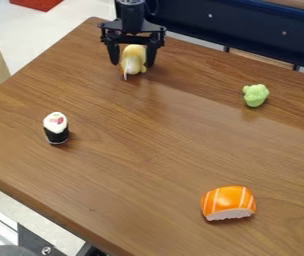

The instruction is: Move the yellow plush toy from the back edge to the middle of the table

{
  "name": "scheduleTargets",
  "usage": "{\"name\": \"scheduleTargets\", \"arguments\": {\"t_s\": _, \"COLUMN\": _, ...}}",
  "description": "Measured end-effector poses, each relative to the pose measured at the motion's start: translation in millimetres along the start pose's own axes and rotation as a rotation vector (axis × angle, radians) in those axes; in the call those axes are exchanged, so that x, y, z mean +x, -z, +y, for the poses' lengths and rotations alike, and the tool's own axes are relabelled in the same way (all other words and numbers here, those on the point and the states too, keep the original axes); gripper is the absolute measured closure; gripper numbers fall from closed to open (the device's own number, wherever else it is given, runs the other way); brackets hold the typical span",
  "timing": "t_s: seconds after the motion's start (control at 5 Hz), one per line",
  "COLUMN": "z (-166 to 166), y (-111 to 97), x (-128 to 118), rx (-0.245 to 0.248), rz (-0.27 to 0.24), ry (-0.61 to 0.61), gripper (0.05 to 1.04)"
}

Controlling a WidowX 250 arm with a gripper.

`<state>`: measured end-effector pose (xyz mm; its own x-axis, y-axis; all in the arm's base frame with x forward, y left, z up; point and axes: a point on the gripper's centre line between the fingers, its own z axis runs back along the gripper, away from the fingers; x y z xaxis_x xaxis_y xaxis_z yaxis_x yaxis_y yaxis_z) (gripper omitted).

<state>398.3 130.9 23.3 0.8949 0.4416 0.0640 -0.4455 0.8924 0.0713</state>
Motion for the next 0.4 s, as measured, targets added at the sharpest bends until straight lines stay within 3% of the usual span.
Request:
{"name": "scheduleTargets", "arguments": {"t_s": 0.2, "z": 0.8, "y": 5.4, "x": 0.1, "rx": 0.008, "rz": 0.001, "ry": 0.01, "gripper": 0.299}}
{"name": "scheduleTargets", "arguments": {"t_s": 0.4, "z": 0.8, "y": 12.0, "x": -2.1, "rx": -0.02, "rz": -0.003, "ry": 0.012, "gripper": 0.567}}
